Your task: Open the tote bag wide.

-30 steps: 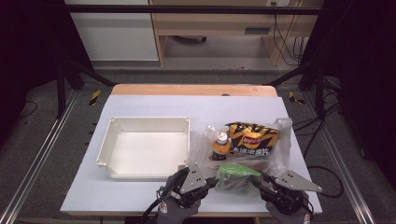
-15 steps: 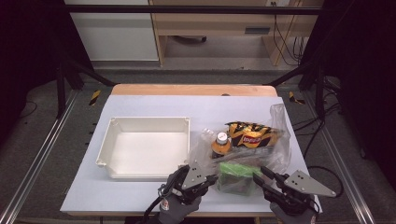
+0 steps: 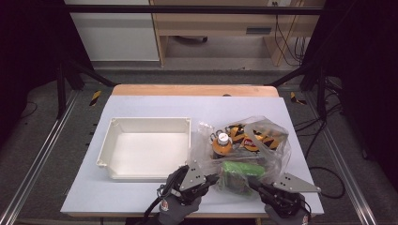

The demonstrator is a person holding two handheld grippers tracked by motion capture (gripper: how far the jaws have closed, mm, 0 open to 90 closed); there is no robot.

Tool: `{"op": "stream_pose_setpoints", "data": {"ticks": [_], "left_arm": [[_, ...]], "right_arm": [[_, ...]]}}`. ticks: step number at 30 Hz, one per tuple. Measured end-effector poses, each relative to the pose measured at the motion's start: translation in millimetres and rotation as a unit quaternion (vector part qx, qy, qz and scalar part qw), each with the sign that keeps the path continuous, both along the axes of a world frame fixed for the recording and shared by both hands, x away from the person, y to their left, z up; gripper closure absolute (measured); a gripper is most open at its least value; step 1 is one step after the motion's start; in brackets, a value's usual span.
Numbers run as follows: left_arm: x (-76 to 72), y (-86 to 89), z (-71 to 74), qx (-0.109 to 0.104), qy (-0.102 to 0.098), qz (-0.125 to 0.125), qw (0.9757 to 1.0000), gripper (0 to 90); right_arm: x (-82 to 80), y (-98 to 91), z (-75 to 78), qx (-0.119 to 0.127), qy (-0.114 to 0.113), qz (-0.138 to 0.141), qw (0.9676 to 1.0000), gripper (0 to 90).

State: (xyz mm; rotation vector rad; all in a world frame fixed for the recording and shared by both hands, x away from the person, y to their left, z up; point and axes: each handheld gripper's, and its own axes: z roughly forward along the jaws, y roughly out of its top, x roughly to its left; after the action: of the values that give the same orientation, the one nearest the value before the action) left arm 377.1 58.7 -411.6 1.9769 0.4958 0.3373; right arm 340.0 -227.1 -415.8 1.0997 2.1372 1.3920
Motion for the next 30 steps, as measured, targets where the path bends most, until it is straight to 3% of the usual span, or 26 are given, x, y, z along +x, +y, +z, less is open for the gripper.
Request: {"op": "stream_pose_setpoints", "data": {"ticks": [4,8,10,16,20,23,26,28,30], "left_arm": [[-4.8,-1.1,1.6,-0.004,-0.011,-0.013,0.9999,89.0],[-9.6,-6.1,-6.8,0.027,-0.006,-0.039,0.9988,88.8],[-9.5,-7.3,-14.1,0.043,-0.002,-0.041,0.9982,88.6],[-3.2,-11.1,-28.3,0.065,0.015,-0.042,0.9969,87.8],[-2.6,-9.3,-22.8,0.044,0.014,-0.036,0.9983,85.4],[-3.1,-5.6,-12.3,0.01,0.002,-0.024,0.9997,69.4],[-1.5,-5.2,-2.1,-0.009,-0.01,-0.005,0.9999,58.2],[0.5,-7.2,2.3,-0.024,0.001,0.0,0.9997,54.8],[1.8,-11.8,3.4,-0.022,0.004,0.002,0.9997,56.1]], "right_arm": [[4.1,-7.3,-9.8,-0.006,0.024,-0.016,0.9996,90.0],[9.9,-10.8,-17.1,-0.009,0.047,-0.024,0.9985,90.0],[10.0,-13.1,-17.6,-0.008,0.058,-0.027,0.9979,90.0],[10.0,-15.8,-24.5,-0.012,0.077,-0.027,0.9966,90.0],[10.4,-10.4,-30.1,-0.018,0.087,-0.021,0.9959,90.0],[7.1,-9.1,-22.7,-0.006,0.058,-0.005,0.9983,88.9],[4.4,-6.4,-13.2,0.009,0.027,0.002,0.9996,89.3],[4.9,-4.2,-10.1,0.01,0.015,0.0,0.9998,90.0],[7.5,-1.7,-11.3,0.007,0.019,-0.001,0.9998,90.0]]}}
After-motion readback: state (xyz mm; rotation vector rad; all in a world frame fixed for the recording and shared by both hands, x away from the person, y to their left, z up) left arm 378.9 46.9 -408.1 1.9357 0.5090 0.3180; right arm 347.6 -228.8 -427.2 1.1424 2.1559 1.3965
